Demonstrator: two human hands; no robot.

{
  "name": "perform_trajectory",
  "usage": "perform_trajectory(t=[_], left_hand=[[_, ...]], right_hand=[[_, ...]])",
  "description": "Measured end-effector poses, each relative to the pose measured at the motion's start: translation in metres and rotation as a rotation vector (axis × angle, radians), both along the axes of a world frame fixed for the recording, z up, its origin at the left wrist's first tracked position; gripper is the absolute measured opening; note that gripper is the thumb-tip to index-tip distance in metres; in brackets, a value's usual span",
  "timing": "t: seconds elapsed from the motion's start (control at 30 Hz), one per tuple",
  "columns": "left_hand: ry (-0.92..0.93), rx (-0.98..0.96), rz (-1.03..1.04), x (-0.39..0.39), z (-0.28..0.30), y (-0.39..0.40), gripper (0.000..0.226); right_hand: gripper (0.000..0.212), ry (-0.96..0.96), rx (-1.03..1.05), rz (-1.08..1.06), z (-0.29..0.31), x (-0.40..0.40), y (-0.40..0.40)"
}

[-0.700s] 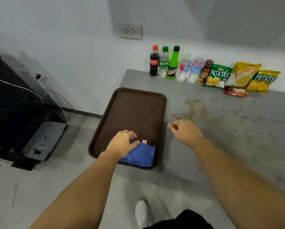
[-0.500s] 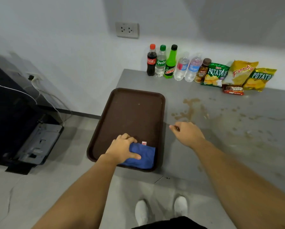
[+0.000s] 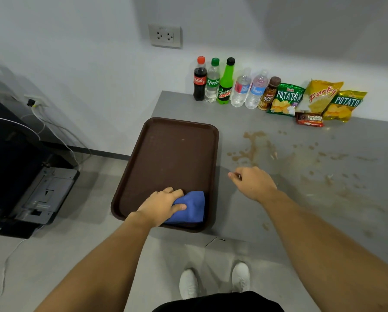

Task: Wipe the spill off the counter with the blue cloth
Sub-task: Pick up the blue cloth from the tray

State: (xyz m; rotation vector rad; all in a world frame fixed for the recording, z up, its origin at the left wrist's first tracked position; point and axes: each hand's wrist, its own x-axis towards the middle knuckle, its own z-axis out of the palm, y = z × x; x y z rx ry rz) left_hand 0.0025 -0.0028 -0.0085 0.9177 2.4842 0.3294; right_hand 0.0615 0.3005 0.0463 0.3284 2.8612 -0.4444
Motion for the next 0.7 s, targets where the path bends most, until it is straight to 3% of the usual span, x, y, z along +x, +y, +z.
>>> perform_trajectory(t=[0.2,0.4,0.57,0.7], left_hand=[[-0.114,0.387,0.316,-0.004,0.018,0.013,0.016],[-0.316,0.710,0.599,-0.005,0.041,0.058,0.018],[-0.562,0.847,0.697,0.005,0.051,0.088,0.014],[-0.751,0.838,0.776,0.007,0.051,0.097,0.023]], right_hand=[[0.051,-0.029,-0.157,-0.038,-0.003,-0.005,-0.018],[0.064,-0.146,-0.594,-0.264,0.001,-0.020,-0.059],[0.060,0.028,-0.797,-0.461,0.002,-0.031,-0.078],[0.042,0.205,-0.745,-0.550,-0.003,-0.029,-0.074]])
